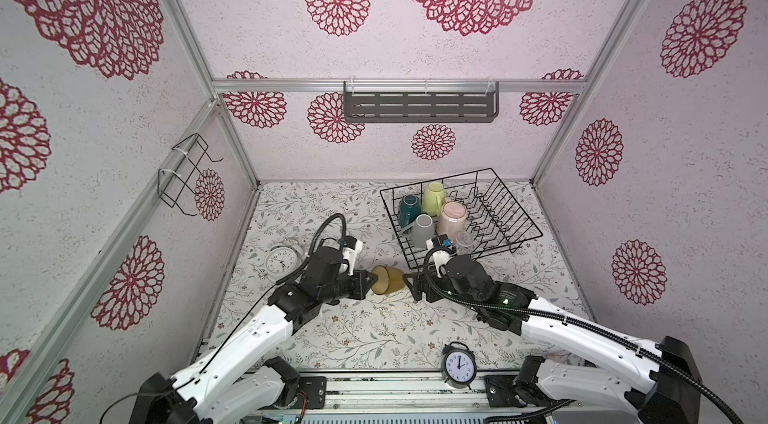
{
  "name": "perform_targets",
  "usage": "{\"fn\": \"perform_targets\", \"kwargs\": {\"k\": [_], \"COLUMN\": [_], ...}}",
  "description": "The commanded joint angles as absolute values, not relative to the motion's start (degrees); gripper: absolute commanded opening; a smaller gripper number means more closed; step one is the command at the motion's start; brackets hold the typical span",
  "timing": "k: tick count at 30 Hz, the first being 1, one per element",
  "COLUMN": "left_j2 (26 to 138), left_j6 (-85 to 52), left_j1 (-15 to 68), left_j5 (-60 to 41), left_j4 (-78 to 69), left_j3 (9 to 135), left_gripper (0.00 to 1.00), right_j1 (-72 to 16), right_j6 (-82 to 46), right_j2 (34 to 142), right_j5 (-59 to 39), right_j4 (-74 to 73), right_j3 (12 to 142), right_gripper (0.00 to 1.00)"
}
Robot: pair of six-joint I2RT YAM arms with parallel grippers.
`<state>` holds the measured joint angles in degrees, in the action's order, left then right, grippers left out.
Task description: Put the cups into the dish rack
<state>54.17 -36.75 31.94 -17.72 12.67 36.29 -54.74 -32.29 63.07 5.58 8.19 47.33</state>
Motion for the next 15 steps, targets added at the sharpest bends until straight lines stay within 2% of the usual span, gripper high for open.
{"fn": "perform_targets", "kwargs": {"k": [1, 4, 8, 15], "left_j2": [48.9, 46.4, 45.8, 48.3], "left_j6": [-35.1, -32.0, -30.5, -33.0], "left_j1": [30.3, 30.1, 29.8, 29.4], "left_j5": [-19.0, -18.3, -21.8, -24.8], "left_j4": [-0.6, -4.2, -8.0, -16.2], "left_j3": [33.6, 33.8, 35.0, 35.9], "left_gripper": [0.00, 0.00, 0.00, 0.00], "right_j1": [-53.9, -51.6, -47.3, -45.9], "right_j6": [-36.0, -41.3, -53.0, -62.3], "right_j2": [62.8, 62.7, 64.6, 70.1], "right_j5": [-0.2, -7.0, -17.9, -24.0], "right_j4": [2.5, -4.5, -22.0, -37.3], "right_j3": [51.3, 50.8, 47.5, 48.9], "right_gripper": [0.99, 0.99, 0.99, 0.99]}}
